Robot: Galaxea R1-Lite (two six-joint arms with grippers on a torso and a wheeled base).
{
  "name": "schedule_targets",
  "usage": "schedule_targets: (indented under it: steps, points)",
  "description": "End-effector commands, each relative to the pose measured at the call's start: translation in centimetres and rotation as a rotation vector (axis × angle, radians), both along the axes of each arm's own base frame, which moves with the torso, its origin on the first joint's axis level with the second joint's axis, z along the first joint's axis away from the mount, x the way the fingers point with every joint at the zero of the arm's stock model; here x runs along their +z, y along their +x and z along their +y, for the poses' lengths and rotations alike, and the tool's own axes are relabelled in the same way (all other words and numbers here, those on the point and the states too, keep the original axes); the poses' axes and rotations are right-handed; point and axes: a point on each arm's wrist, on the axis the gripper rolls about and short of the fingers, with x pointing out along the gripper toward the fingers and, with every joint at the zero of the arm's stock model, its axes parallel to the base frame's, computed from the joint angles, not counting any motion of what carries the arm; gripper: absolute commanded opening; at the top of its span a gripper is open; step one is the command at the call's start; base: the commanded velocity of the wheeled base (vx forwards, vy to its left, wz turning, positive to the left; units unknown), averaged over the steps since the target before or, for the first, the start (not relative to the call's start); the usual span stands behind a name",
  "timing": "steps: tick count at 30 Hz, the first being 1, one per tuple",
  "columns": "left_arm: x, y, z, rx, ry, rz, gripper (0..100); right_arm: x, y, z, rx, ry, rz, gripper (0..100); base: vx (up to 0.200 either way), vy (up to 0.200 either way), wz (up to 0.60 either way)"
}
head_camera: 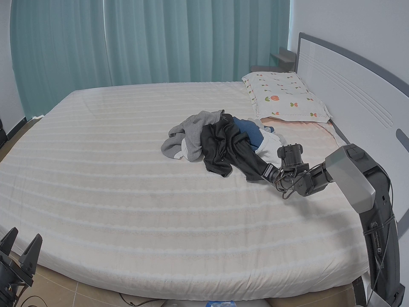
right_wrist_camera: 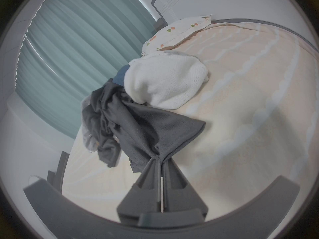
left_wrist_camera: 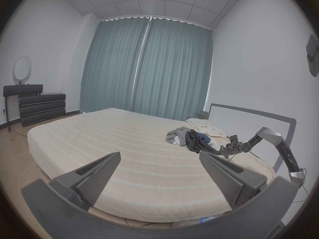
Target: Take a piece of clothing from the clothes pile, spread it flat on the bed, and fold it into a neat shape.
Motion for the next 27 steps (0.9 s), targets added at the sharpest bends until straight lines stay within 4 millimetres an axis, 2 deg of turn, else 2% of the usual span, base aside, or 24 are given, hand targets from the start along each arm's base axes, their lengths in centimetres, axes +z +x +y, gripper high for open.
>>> schedule_targets:
  steps: [1, 2, 3, 7, 12, 14, 16, 17, 18, 19, 27]
  points:
    - [0.6, 0.0, 0.0, -0.004, 0.001, -0.016, 100, 4.3, -5.4, -1.3, 0.078, 0.080, -0.014, 0, 0.000, 0.000, 0.00]
    - [0.6, 0.0, 0.0, -0.004, 0.001, -0.016, 100, 4.3, -5.4, -1.3, 0.078, 0.080, -0.014, 0, 0.000, 0.000, 0.00]
    - [0.9, 0.1, 0.0, -0.013, 0.000, -0.020, 100, 4.7, -7.5, -1.9, 0.099, 0.096, -0.024, 0, 0.000, 0.000, 0.00]
    - [1.4, 0.6, -0.1, -0.033, -0.002, -0.003, 100, 5.7, -11.8, -3.0, 0.162, 0.141, -0.056, 0, 0.000, 0.000, 0.00]
    - [1.3, 1.4, -0.1, -0.044, 0.000, 0.050, 100, 7.5, -15.3, -3.8, 0.212, 0.176, -0.114, 0, 0.000, 0.000, 0.00]
    - [1.3, 2.0, -0.2, -0.087, -0.002, 0.079, 100, 8.8, -17.2, -4.1, 0.243, 0.195, -0.155, 0, 0.000, 0.000, 0.00]
    - [1.3, 2.3, -0.2, -0.099, -0.004, 0.088, 100, 9.4, -17.8, -4.2, 0.255, 0.205, -0.174, 0, 0.000, 0.000, 0.00]
    - [1.3, 3.0, -0.3, -0.120, -0.006, 0.113, 100, 10.5, -18.6, -4.3, 0.273, 0.217, -0.208, 0, 0.000, 0.000, 0.00]
    - [1.3, 3.0, -0.3, -0.120, -0.006, 0.113, 100, 10.5, -18.6, -4.3, 0.273, 0.217, -0.208, 0, 0.000, 0.000, 0.00]
    - [1.4, 3.9, -0.5, -0.152, -0.006, 0.137, 100, 12.0, -19.4, -4.4, 0.285, 0.235, -0.253, 0, 0.000, 0.000, 0.00]
    - [1.3, 7.8, -1.8, -0.256, 0.011, 0.224, 100, 18.6, -22.5, -3.4, 0.382, 0.328, -0.453, 0, 0.000, 0.000, 0.00]
